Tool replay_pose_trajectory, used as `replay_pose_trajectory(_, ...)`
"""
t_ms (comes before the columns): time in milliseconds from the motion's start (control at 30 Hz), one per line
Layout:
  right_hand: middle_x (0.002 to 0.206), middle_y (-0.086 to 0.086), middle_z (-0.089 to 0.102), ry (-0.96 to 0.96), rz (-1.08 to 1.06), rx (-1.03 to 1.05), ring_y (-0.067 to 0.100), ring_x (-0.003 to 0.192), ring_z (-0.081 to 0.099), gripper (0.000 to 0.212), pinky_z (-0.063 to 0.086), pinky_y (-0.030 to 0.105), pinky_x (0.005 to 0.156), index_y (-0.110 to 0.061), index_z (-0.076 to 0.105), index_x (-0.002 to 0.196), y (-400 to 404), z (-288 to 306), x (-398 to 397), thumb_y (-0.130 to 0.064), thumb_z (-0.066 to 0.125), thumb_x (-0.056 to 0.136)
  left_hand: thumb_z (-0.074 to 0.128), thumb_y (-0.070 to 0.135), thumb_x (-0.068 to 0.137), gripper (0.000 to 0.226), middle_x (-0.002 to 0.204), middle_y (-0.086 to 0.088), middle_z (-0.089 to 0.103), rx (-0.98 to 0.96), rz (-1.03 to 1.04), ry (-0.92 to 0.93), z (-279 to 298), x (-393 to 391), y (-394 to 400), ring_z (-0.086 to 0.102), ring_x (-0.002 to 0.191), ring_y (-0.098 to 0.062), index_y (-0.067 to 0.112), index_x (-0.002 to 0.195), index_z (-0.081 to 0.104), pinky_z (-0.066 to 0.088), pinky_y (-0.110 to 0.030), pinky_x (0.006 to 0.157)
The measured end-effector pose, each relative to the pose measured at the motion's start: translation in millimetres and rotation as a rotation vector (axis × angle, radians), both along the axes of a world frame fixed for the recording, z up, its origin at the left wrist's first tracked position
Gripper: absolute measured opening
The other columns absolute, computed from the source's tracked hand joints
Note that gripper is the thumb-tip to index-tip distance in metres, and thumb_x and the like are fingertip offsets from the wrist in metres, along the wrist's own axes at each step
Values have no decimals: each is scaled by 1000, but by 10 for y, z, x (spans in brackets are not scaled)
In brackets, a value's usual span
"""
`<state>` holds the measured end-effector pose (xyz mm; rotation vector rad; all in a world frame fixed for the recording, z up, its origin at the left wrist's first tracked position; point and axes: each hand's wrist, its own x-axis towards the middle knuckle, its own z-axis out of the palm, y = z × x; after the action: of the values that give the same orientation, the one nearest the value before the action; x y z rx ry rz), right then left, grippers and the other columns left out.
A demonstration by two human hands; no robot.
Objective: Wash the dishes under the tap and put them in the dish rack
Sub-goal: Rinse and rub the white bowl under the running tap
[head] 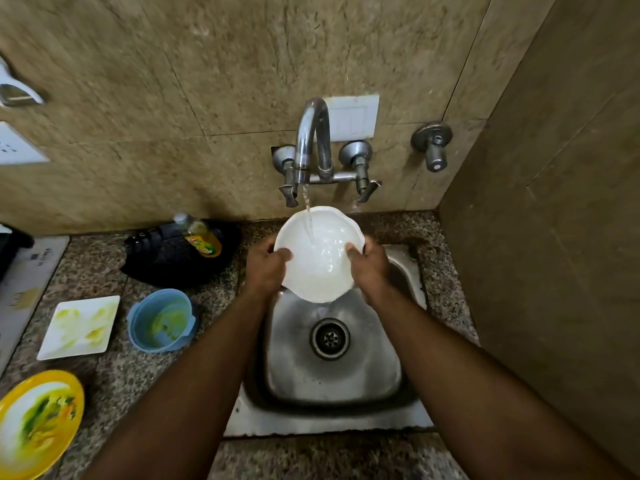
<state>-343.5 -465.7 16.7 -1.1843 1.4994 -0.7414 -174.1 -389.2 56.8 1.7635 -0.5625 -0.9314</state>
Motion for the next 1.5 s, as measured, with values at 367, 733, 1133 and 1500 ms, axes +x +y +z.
replay_pose_trajectory(367, 124, 9, 70, -250, 132, 431, 22, 88, 68, 32, 60, 41, 75, -14, 59, 133, 245, 75, 327, -18, 60, 101, 79, 52, 58, 32, 84, -2, 77, 25, 79, -76, 305, 227, 181, 73, 84, -29, 24, 73, 78, 62, -57, 75)
replay_pose_trajectory(733, 70, 25, 73, -28, 164, 417, 35, 52, 71, 20, 51, 28, 42, 5, 63, 102, 162, 558, -273, -4, 52, 88, 52, 27, 102, 24, 95, -15, 68, 300, -11, 305, 211, 0, 229, 68, 60, -31, 13, 120, 59, 54, -34, 51)
replay_pose_trajectory(1133, 109, 3, 75, 422, 208, -364, 27, 94, 70, 55, 60, 36, 79, -25, 65, 128, 360, 983, -325, -30, 64, 73, 36, 58, 105, 54, 123, -17, 70, 359, -140, 499, 80, -228, -105, 67, 107, -41, 16, 129, 59, 57, -66, 85)
replay_pose_trajectory(1500, 120, 7, 58, 851, 539, -814, 29, 101, 62, 74, 55, 37, 68, -21, 47, 143, 1009, 459, -228, -28, 72, 73, 34, 57, 105, 75, 137, -28, 57, 20, 120, 1031, 83, -250, -126, 57, 117, -42, -2, 149, 44, 43, -53, 97)
